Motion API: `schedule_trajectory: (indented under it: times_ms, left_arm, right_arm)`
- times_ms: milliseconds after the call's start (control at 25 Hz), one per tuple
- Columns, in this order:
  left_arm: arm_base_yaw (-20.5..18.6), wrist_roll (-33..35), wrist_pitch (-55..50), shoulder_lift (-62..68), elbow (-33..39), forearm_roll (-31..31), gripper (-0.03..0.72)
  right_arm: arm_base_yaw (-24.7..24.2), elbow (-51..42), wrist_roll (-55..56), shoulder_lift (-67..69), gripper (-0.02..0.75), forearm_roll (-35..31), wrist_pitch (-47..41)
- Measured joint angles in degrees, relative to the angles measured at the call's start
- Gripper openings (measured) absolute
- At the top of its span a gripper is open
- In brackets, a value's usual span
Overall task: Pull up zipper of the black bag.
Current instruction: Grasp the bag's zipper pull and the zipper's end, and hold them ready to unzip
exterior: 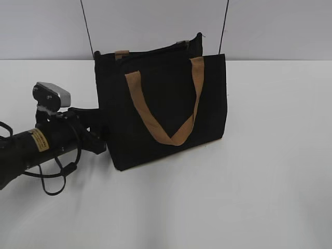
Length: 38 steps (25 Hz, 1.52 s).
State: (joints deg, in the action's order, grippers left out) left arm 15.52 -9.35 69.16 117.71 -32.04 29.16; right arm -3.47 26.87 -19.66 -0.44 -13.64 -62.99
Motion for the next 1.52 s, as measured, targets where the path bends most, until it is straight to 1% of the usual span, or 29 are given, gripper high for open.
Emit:
schedule_trajectory:
  times_ms: [200, 440, 520, 800, 880, 1000, 1040, 1240, 1400, 1520]
  left_arm:
    - [1.4, -0.36, 0.0, 1.6, -2.86, -4.33, 0.407]
    - [1.4, -0.41, -0.03, 3.55, -4.34, -5.0, 0.386]
    - [1.4, -0.46, -0.1, 3.79, -4.34, -5.14, 0.366]
    - [1.4, -0.5, -0.68, 3.89, -4.34, -5.31, 0.214]
    - [1.4, -0.5, -1.15, 3.89, -4.34, -5.31, 0.156]
    - [1.4, -0.5, -1.71, 3.89, -4.34, -4.94, 0.042]
    - [1.4, -0.5, -1.83, 3.76, -4.34, -4.87, 0.029]
    - [1.33, -0.5, -2.72, -0.26, -2.37, -4.72, 0.022]
    - [1.15, -0.35, -5.21, -5.26, -0.31, -4.77, 0.022]
    - [1.15, -0.23, -8.43, -9.83, 1.21, -4.71, 0.022]
  right_arm:
    - [0.0, 0.0, 0.0, 0.0, 0.468, 0.0, 0.0]
    - [0.0, 0.0, 0.0, 0.0, 0.468, -0.03, 0.0]
    - [0.0, 0.0, 0.0, 0.0, 0.468, -0.03, 0.0]
    - [0.0, 0.0, 0.0, 0.0, 0.468, -0.03, 0.0]
    - [0.0, 0.0, 0.0, 0.0, 0.468, -0.03, 0.0]
    - [0.0, 0.0, 0.0, 0.0, 0.468, -0.03, 0.0]
    - [0.0, 0.0, 0.0, 0.0, 0.468, -0.03, 0.0]
    - [0.0, 0.0, 0.0, 0.0, 0.468, -1.31, 0.0]
    - [0.0, 0.0, 0.03, 0.0, 0.468, -4.04, 0.06]
    - [0.0, 0.0, 0.03, 0.0, 0.468, -4.45, 0.06]
